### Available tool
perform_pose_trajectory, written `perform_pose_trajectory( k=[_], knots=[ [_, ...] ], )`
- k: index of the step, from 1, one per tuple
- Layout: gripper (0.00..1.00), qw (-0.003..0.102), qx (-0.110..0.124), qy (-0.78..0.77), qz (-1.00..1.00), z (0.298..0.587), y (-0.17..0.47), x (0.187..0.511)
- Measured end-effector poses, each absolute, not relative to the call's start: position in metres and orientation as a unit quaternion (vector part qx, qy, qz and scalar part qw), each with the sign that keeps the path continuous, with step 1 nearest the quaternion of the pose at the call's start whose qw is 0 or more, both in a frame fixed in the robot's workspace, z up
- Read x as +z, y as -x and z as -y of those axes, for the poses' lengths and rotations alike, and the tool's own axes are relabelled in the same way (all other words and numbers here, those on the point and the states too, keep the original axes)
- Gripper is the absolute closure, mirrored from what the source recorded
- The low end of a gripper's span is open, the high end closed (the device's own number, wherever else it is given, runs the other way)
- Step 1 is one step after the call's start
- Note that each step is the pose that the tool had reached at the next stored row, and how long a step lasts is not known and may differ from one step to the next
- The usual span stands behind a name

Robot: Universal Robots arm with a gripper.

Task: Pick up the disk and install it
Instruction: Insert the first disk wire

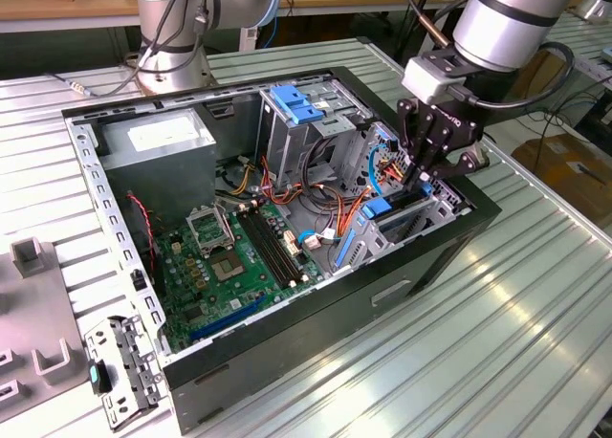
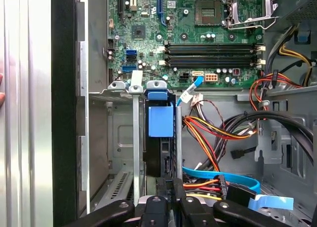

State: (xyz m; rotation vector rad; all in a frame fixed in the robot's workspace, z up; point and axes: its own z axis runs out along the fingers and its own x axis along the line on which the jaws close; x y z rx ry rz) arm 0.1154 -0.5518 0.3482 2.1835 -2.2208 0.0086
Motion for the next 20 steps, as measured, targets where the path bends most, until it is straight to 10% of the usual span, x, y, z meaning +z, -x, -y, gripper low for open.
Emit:
perform_pose_trajectory(
  k=[20],
  knots=[
    [0.84,0.014,0.003,-0.701,0.713,0.5515,-0.1169,0.3492]
  ],
)
